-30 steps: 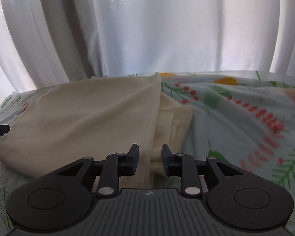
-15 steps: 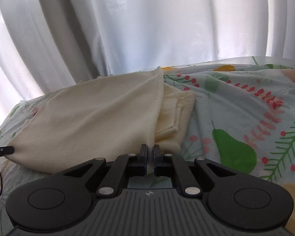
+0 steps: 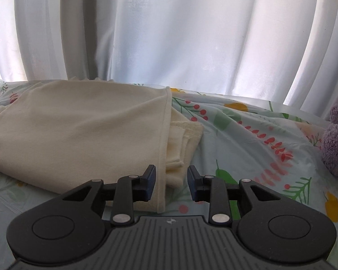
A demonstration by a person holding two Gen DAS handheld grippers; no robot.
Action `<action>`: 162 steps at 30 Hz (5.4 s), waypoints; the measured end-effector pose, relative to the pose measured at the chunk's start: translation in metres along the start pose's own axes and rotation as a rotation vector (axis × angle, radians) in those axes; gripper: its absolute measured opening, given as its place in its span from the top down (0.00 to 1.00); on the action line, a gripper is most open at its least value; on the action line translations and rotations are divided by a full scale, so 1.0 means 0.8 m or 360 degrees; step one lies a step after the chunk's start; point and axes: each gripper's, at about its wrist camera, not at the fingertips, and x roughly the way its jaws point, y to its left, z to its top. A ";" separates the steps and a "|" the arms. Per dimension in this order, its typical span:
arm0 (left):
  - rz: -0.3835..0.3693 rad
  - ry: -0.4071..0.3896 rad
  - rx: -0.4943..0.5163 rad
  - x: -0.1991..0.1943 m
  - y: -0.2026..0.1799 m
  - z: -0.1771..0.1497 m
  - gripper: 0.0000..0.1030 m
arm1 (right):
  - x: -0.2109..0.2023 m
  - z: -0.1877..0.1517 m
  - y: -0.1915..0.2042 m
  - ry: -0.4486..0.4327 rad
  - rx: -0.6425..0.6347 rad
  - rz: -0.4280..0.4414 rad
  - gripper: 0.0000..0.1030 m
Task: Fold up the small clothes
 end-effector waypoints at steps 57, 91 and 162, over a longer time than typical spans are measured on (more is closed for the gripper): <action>-0.0673 0.0061 0.0193 0.024 -0.135 0.042 0.83 | 0.004 0.025 0.108 -0.0115 0.0057 0.0324 0.89; -0.0449 0.0136 0.0161 0.028 -0.150 -0.013 0.60 | 0.111 0.073 0.037 0.0292 0.0756 0.0985 0.70; -0.0391 0.0408 0.0329 0.033 -0.183 -0.049 0.50 | 0.027 0.040 -0.045 0.0020 0.0534 0.0268 0.69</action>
